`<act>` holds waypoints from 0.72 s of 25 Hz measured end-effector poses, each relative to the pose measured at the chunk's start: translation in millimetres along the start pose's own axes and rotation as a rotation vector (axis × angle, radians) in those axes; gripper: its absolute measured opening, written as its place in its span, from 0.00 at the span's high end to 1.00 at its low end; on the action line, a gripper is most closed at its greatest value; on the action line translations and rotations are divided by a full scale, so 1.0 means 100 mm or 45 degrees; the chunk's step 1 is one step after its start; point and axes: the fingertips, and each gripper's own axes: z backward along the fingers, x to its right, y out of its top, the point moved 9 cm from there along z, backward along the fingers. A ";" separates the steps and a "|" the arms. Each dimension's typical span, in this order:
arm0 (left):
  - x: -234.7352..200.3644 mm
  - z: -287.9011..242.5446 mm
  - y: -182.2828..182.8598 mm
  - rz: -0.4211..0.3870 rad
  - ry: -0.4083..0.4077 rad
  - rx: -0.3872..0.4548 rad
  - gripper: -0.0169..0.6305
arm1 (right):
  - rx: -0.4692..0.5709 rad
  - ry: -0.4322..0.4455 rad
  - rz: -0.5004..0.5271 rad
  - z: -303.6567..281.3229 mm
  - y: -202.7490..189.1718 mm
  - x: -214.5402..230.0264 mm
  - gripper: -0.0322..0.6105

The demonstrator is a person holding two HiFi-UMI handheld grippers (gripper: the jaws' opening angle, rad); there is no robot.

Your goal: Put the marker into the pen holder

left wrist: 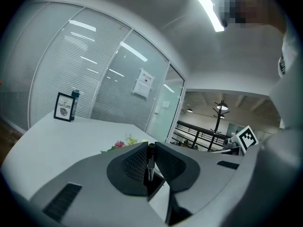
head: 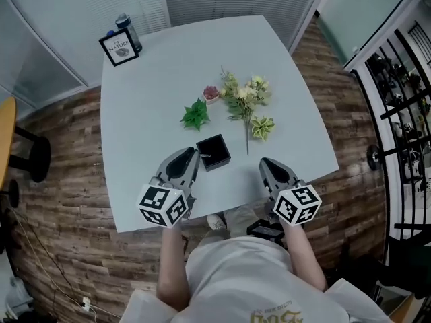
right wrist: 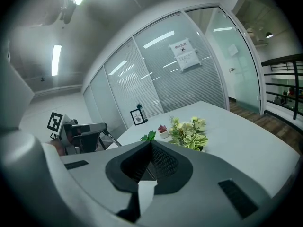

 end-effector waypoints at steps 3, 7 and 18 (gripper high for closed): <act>-0.01 -0.11 0.01 -0.018 -0.005 -0.024 0.90 | 0.011 -0.010 -0.015 -0.03 0.03 0.09 0.92; -0.02 -0.26 0.01 -0.064 -0.013 -0.075 0.90 | 0.018 -0.022 -0.036 -0.09 0.05 0.20 0.92; -0.12 -0.70 -0.17 -0.134 -0.036 -0.260 0.90 | -0.041 -0.028 -0.094 -0.36 -0.05 0.43 0.92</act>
